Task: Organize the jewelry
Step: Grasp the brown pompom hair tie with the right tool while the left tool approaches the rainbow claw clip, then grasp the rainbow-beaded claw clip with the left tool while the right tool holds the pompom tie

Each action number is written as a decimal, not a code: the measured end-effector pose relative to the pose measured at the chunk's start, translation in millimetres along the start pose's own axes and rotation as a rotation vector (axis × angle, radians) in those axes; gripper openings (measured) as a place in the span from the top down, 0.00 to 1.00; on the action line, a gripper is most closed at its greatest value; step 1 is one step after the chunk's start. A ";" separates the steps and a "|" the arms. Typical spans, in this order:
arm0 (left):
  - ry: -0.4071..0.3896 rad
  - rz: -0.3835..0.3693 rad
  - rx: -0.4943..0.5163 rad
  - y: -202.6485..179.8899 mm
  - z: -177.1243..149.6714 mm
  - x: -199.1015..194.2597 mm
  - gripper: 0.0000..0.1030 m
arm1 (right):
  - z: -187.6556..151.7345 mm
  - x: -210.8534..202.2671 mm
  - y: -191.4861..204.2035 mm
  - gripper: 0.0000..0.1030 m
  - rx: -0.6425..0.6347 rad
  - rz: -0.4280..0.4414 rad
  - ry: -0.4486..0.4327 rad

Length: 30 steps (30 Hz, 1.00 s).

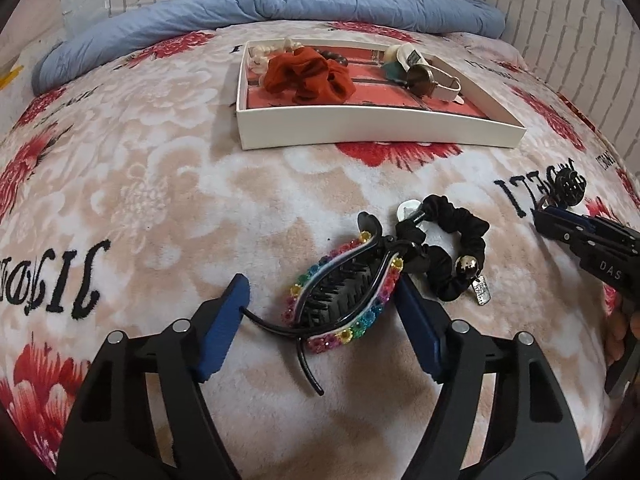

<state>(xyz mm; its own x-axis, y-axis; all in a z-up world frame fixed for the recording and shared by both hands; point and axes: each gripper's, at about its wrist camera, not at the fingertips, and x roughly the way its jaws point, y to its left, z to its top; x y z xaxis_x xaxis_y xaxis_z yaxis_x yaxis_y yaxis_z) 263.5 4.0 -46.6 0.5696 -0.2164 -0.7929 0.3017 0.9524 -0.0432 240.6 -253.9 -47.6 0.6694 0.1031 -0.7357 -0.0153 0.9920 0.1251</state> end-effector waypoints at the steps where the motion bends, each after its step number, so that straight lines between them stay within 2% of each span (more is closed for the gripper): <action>1: -0.004 0.005 0.002 -0.5 -0.2 -1.0 0.31 | 0.0 0.0 0.1 0.76 0.000 0.001 -0.002; 11: -0.072 0.025 -0.051 11.1 -1.3 -16.4 0.32 | 0.3 -2.2 -0.8 0.79 0.002 0.008 -0.013; 24: -0.112 0.090 -0.068 15.4 -0.2 -21.8 0.32 | 2.2 -12.9 -1.8 0.81 0.001 0.025 -0.058; 30: -0.122 0.095 -0.072 16.3 1.1 -23.6 0.32 | 6.9 -18.3 0.4 0.82 -0.011 0.026 -0.073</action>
<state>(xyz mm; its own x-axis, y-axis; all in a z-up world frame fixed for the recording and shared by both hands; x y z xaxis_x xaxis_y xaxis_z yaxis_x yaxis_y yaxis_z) 255.8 24.4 -28.0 0.6826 -0.1451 -0.7162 0.1890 0.9818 -0.0187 233.5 -255.9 -29.5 0.7212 0.1234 -0.6817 -0.0409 0.9899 0.1359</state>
